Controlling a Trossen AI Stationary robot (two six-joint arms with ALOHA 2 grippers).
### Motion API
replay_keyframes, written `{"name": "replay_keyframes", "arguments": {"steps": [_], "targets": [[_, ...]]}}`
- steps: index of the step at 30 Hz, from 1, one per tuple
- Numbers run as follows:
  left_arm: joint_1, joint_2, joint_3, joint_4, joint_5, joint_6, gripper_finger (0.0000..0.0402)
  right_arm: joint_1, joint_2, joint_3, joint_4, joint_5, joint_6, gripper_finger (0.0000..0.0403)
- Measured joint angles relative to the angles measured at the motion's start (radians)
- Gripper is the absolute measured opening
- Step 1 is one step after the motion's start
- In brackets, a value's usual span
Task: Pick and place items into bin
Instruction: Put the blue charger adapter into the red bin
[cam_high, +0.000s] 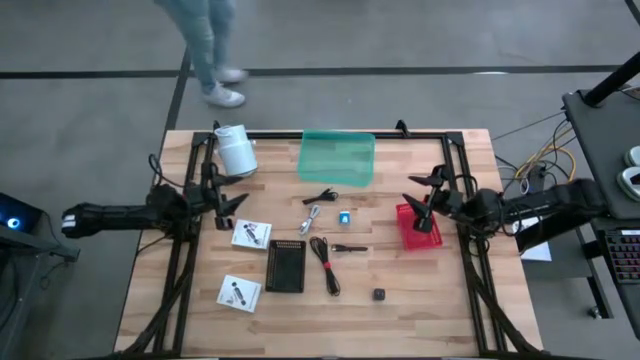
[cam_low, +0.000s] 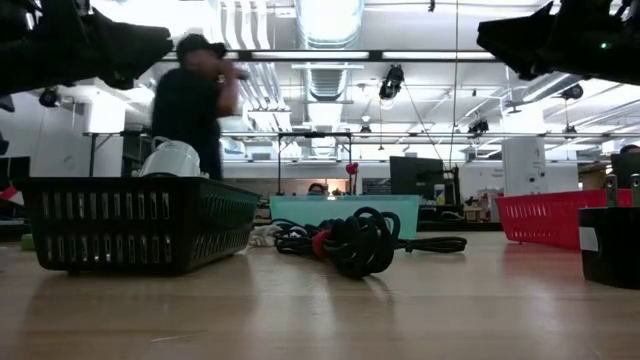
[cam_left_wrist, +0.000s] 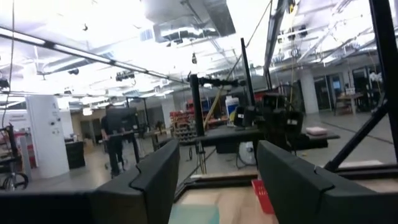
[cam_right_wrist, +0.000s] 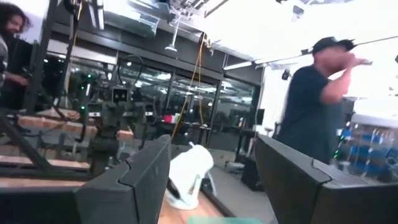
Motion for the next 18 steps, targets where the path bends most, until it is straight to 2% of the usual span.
{"name": "replay_keyframes", "arguments": {"steps": [4,11,18], "targets": [[0.0,0.049,0.0,0.0,-0.001,-0.015,0.02,-0.012,0.07,0.044,-0.048,0.001,0.104,0.0221],[0.0,0.112,0.0,-0.002,-0.004,-0.059,0.02,-0.012,0.201,0.287,-0.573,0.0,0.158,0.0239],[0.0,0.133,0.0,-0.006,-0.004,-0.06,0.02,-0.013,0.369,0.532,-0.905,-0.039,0.15,0.0251]]}}
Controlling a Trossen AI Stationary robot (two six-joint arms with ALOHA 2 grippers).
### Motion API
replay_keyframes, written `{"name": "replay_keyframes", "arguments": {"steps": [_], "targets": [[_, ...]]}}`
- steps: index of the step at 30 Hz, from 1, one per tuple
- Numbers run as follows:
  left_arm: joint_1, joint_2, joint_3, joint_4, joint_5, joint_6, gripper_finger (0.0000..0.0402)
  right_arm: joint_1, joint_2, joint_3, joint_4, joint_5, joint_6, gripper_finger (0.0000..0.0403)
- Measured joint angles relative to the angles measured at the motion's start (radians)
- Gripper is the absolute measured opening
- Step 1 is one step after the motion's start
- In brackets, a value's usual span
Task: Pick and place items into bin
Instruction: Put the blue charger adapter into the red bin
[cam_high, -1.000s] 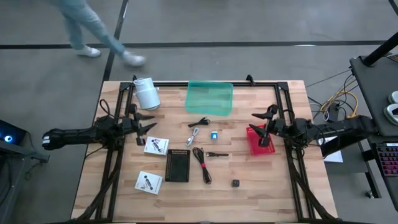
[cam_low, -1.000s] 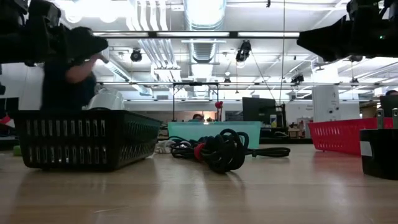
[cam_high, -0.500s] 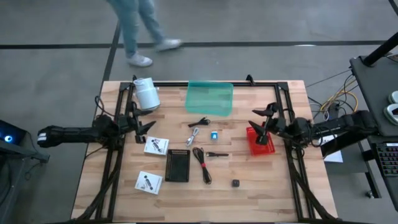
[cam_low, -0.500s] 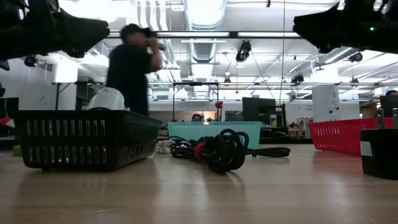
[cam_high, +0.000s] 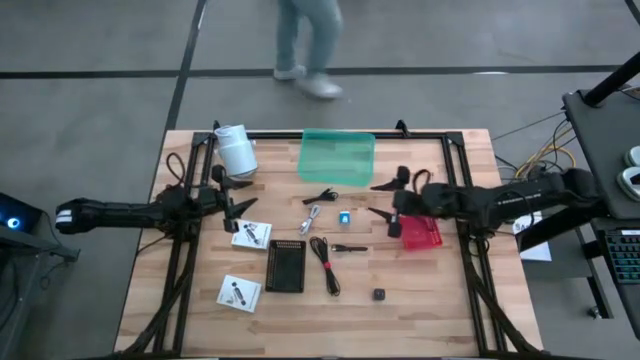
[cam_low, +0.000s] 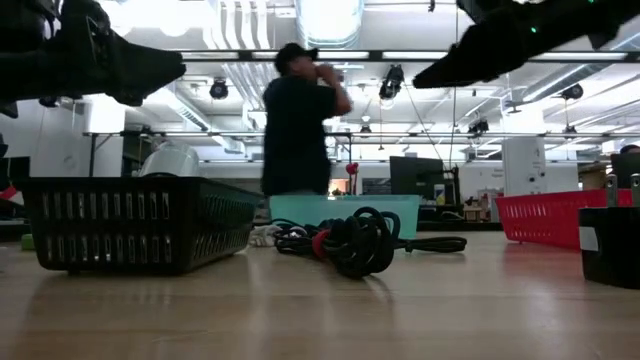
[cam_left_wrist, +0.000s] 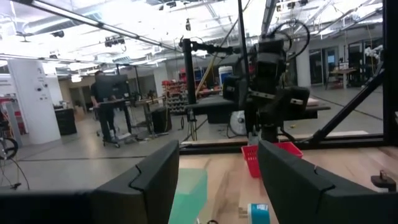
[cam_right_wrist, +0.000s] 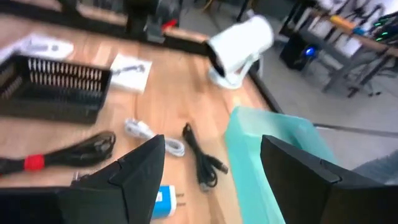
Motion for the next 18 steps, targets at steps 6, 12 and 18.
{"name": "replay_keyframes", "arguments": {"steps": [6,12,18], "targets": [[0.0,0.007,0.0,0.032,0.0,0.032,0.02,-0.035,0.182,0.131,-0.09,-0.046,0.034,0.0251],[0.0,0.007,0.0,0.053,0.0,0.086,0.02,-0.109,0.357,0.214,-0.163,-0.188,0.068,0.0251],[0.0,0.011,0.0,0.07,0.0,0.087,0.02,-0.159,0.491,0.255,-0.169,-0.339,0.052,0.0251]]}}
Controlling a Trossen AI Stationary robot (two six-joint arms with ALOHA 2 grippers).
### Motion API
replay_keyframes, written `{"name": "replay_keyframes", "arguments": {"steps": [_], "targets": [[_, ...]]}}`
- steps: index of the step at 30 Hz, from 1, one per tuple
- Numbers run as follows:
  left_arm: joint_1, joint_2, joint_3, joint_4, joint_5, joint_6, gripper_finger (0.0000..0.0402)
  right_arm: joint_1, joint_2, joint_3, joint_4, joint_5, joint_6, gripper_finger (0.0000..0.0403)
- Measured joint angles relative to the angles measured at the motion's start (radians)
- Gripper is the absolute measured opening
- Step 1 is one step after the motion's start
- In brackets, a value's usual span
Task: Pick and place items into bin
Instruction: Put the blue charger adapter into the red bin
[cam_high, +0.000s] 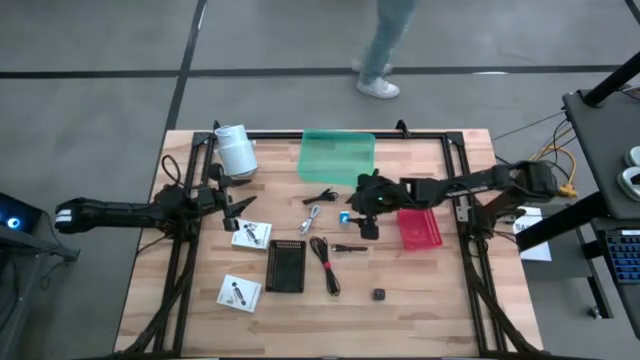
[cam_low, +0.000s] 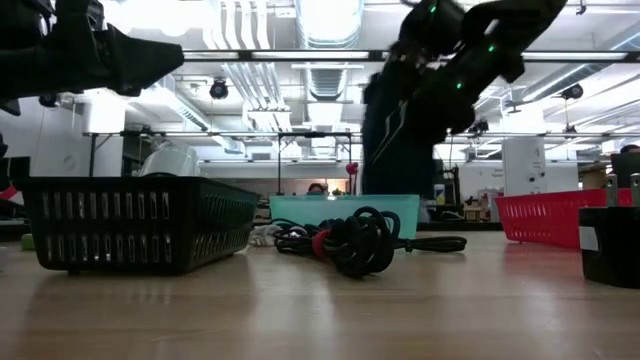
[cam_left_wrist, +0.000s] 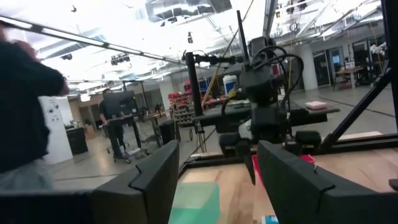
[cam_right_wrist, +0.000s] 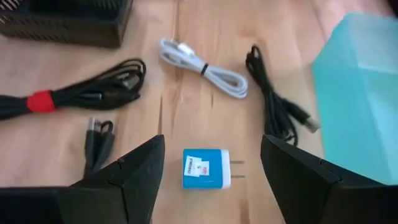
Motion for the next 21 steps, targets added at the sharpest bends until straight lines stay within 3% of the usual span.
{"name": "replay_keyframes", "arguments": {"steps": [12,21], "targets": [[0.0,0.012,0.0,0.002,0.0,0.002,0.02,-0.014,0.159,0.053,-0.001,-0.007,-0.041,0.0251],[0.0,0.02,0.0,0.002,0.0,0.003,0.02,-0.014,0.191,0.064,-0.002,-0.006,-0.048,0.0251]]}}
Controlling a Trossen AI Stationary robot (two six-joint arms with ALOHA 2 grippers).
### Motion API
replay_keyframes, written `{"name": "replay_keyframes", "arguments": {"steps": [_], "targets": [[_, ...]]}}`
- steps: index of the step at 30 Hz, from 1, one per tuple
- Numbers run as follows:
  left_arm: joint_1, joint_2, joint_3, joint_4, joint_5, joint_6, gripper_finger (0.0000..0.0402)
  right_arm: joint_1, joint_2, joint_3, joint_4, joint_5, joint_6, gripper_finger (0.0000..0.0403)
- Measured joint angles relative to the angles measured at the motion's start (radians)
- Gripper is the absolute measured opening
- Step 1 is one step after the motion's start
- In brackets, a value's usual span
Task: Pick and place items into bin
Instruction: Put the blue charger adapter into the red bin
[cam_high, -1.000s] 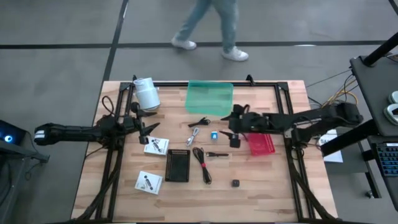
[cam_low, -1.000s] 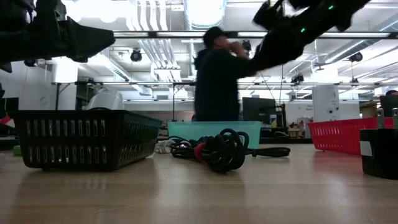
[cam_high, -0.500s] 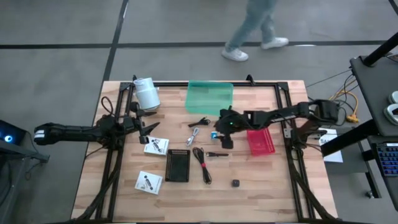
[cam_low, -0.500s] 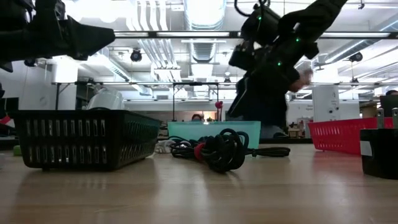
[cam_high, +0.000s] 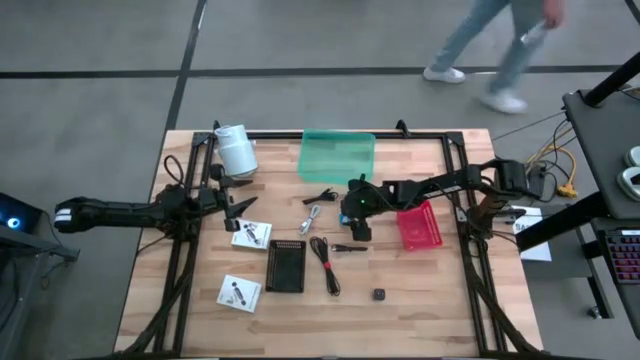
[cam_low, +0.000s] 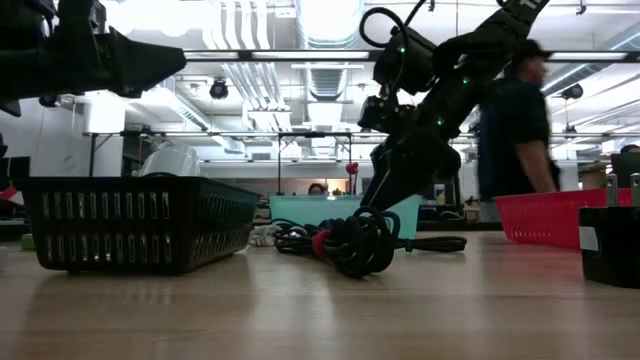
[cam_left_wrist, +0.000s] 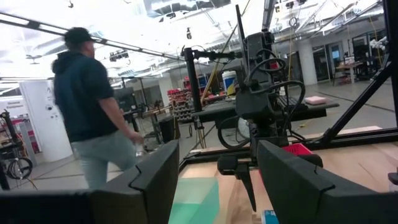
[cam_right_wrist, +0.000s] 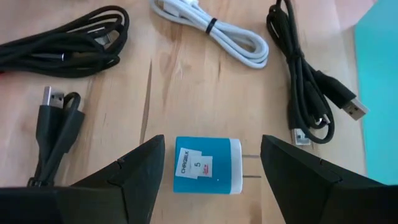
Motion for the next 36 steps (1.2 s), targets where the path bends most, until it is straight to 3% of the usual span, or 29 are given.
{"name": "replay_keyframes", "arguments": {"steps": [36], "targets": [[0.0,0.011,0.0,0.0,0.0,0.0,0.02,0.001,0.032,-0.015,-0.023,0.002,0.053,0.0232]]}}
